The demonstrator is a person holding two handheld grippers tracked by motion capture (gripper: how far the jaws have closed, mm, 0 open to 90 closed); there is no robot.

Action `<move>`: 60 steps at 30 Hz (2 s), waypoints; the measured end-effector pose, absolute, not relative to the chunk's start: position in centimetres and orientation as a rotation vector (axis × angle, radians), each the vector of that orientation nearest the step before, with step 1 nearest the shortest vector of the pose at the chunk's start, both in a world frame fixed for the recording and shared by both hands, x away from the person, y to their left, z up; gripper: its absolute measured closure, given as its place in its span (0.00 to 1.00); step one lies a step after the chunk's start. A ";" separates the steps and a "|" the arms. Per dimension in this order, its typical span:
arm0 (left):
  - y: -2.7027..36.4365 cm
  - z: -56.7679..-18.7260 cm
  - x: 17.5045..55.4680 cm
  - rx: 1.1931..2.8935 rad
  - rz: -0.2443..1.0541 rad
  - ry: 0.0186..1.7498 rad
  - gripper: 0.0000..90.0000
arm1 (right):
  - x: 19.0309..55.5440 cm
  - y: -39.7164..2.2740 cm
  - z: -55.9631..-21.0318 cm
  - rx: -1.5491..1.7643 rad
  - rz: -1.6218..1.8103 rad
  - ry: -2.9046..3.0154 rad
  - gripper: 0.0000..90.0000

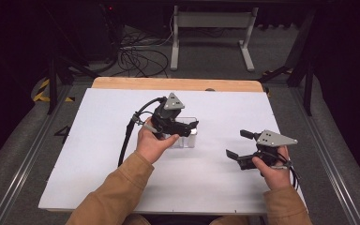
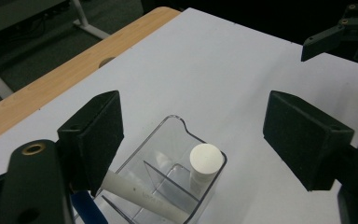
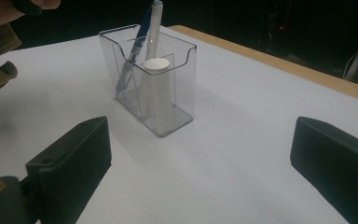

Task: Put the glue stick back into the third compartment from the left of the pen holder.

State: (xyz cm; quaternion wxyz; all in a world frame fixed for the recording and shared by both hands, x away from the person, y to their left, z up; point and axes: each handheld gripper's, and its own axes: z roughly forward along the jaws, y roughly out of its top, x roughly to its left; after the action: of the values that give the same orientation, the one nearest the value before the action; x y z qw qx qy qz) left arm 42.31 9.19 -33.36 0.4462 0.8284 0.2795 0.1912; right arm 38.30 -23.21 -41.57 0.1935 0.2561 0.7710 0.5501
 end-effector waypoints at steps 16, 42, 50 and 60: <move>12.1 -32.2 39.8 1.964 0.472 0.550 0.20 | 37.8 -22.8 -41.3 0.699 1.549 2.167 0.06; 22.3 -37.4 35.8 1.873 0.503 0.633 0.16 | 36.4 -22.0 -42.1 0.632 1.534 2.192 0.05; 24.5 -39.7 35.4 1.862 0.501 0.664 0.16 | 36.5 -22.2 -42.2 0.636 1.540 2.187 0.05; 26.6 -41.8 34.7 1.877 0.508 0.716 0.15 | 36.5 -22.6 -42.3 0.639 1.539 2.180 0.05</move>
State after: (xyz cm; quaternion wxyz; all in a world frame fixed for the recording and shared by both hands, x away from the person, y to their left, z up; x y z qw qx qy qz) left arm 34.67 26.61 -41.85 0.5096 0.7794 0.2974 0.2107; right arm 36.55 -22.58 -42.35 0.1973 0.2283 0.7789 0.5498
